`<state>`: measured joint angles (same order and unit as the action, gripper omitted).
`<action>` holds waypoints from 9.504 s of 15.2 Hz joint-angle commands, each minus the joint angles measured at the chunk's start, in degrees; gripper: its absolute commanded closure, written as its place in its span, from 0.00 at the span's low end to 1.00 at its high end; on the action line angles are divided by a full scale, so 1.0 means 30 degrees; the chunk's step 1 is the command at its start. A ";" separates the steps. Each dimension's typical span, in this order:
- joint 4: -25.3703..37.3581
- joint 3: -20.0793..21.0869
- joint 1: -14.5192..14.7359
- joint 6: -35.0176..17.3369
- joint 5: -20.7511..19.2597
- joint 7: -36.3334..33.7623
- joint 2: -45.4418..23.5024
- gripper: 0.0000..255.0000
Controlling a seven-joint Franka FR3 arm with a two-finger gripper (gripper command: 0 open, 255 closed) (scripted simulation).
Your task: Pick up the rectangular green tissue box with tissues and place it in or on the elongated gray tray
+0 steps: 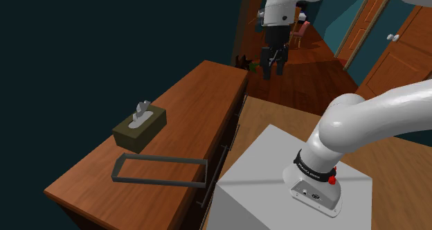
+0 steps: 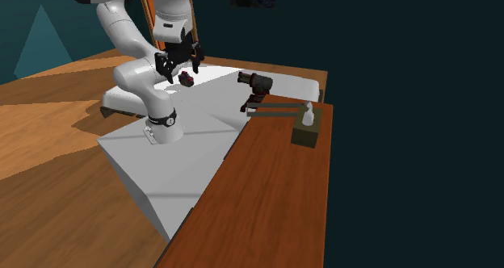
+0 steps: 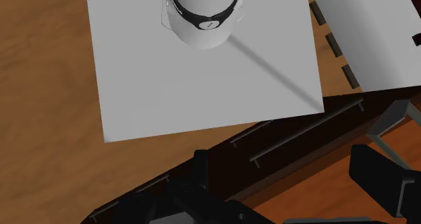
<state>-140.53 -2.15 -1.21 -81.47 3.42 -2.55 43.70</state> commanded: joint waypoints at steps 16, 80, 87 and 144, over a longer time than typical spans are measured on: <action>-0.1599 0.4006 0.2100 -1.0584 0.5080 -0.3743 -0.4268 0.00; 0.8031 0.8045 0.3734 -1.9887 0.2667 -1.1109 -1.5847 1.00; 0.8308 0.8137 0.3798 -1.8656 0.2839 -1.1445 -1.4796 1.00; -0.0406 1.0492 0.6882 -2.0652 0.6112 -1.4410 -0.7001 0.00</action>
<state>-141.83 29.41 19.43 -143.69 21.74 -45.81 22.57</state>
